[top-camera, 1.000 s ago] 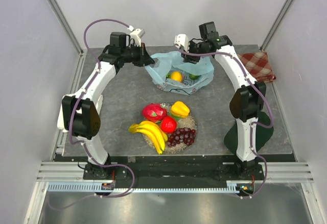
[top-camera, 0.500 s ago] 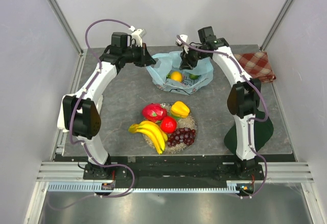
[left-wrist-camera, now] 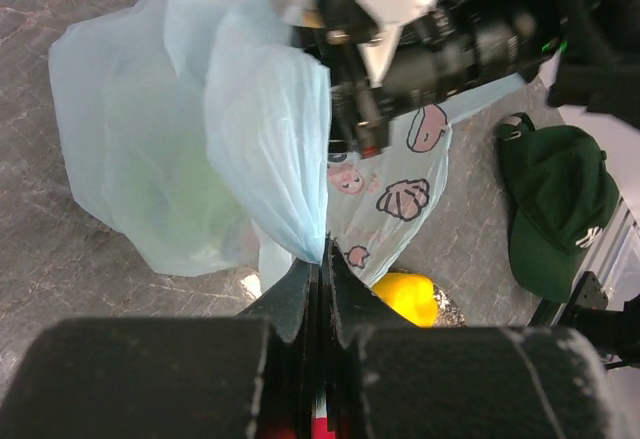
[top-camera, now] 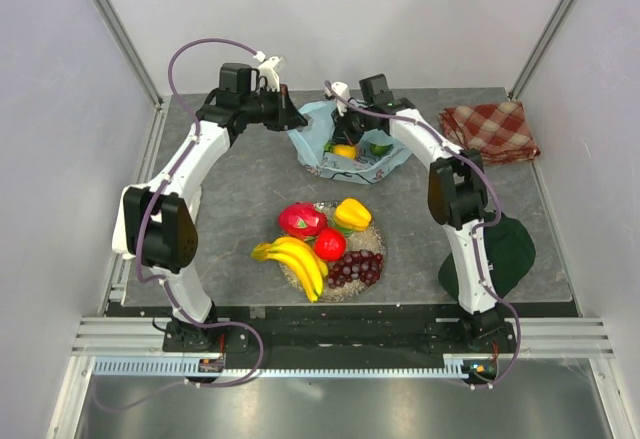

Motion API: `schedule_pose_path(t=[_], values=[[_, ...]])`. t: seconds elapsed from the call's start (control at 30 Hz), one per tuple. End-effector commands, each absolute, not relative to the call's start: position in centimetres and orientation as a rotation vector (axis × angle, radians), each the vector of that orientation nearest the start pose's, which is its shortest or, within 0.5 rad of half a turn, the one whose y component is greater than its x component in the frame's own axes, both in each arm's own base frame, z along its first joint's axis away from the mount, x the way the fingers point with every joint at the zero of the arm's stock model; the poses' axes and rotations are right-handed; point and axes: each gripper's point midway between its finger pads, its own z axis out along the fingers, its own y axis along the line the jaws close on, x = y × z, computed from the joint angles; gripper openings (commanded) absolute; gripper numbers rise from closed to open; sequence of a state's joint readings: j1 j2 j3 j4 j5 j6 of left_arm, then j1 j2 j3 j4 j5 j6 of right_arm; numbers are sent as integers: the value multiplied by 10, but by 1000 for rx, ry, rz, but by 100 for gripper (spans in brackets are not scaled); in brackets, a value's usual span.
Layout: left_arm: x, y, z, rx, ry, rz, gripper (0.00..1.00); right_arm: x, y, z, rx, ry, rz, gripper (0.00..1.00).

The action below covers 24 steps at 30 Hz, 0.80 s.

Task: Take the fake fruits out of the plastic bag
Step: Adjust the plastic bag at the center of the board.

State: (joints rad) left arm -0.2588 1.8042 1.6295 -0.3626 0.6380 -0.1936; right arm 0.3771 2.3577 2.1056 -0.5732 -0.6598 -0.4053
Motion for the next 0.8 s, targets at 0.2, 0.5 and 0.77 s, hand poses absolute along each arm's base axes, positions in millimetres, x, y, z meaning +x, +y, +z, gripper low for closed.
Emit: schedule_pose_path(t=[0.2, 0.5, 0.77], values=[[434, -237, 274, 466, 2007, -981, 2, 629, 213, 155, -560, 1977, 131, 0], [427, -244, 266, 463, 2022, -1059, 2, 607, 129, 161, -409, 2052, -197, 0], [424, -252, 267, 478, 2012, -1107, 2, 577, 159, 157, -387, 2149, 192, 31]])
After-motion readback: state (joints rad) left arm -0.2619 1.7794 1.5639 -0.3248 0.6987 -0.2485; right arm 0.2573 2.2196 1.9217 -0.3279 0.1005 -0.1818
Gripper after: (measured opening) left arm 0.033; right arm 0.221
